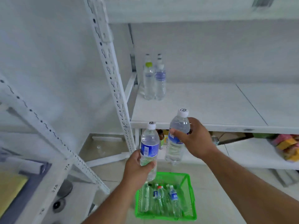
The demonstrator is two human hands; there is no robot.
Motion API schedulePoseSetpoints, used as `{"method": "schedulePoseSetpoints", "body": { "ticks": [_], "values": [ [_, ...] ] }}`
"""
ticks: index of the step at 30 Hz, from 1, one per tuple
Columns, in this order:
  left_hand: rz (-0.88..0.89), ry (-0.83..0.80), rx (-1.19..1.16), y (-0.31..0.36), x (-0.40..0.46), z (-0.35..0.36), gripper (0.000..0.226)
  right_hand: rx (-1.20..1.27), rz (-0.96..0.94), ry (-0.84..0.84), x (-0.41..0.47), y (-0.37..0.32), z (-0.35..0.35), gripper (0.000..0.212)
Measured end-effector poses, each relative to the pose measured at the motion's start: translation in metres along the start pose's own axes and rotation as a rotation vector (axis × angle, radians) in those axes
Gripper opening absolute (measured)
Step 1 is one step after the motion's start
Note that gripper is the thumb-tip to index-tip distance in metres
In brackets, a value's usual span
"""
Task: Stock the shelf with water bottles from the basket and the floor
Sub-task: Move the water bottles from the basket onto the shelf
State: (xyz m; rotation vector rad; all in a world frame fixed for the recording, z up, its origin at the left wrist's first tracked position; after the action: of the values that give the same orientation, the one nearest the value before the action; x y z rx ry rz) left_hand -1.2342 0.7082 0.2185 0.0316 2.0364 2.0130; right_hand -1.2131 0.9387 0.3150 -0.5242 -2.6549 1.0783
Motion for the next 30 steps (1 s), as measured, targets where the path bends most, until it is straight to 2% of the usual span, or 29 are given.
{"method": "schedulePoseSetpoints", "body": {
  "ticks": [4,8,12,15,26,30],
  "values": [
    [0.06,0.07,-0.024,0.047,-0.025,0.01,0.037,0.049,-0.027,0.023,-0.014,-0.031,-0.047,0.05],
    [0.098,0.105,-0.029,0.075,-0.037,0.018,0.039,0.1,-0.067,0.046,-0.024,-0.047,-0.076,0.045],
    [0.134,0.118,-0.022,0.091,-0.038,0.021,0.039,0.077,-0.12,0.069,-0.025,-0.059,-0.089,0.032],
    [0.138,0.106,-0.034,0.098,-0.029,0.024,0.038,0.067,-0.125,0.078,-0.015,-0.065,-0.092,0.037],
    [0.105,0.091,0.017,0.109,0.084,0.027,0.045,0.02,-0.073,0.069,0.088,-0.069,-0.063,0.041],
    [0.098,0.094,0.049,0.107,0.136,0.025,0.038,-0.005,-0.034,0.078,0.131,-0.064,-0.042,0.045]
  ]
}}
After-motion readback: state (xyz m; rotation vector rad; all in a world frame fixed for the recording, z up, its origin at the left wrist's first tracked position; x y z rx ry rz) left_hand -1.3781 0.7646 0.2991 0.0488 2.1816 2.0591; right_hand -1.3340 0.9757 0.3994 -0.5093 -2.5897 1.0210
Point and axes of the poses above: each hand's wrist, its own x-axis towards the middle knuckle, its own z-axis out of the palm, y = z × x, the point moved 3 cm from there along x, towards the middle knuckle, and after that the axes turned 14 degrees about -x, right-handed, at the moved point
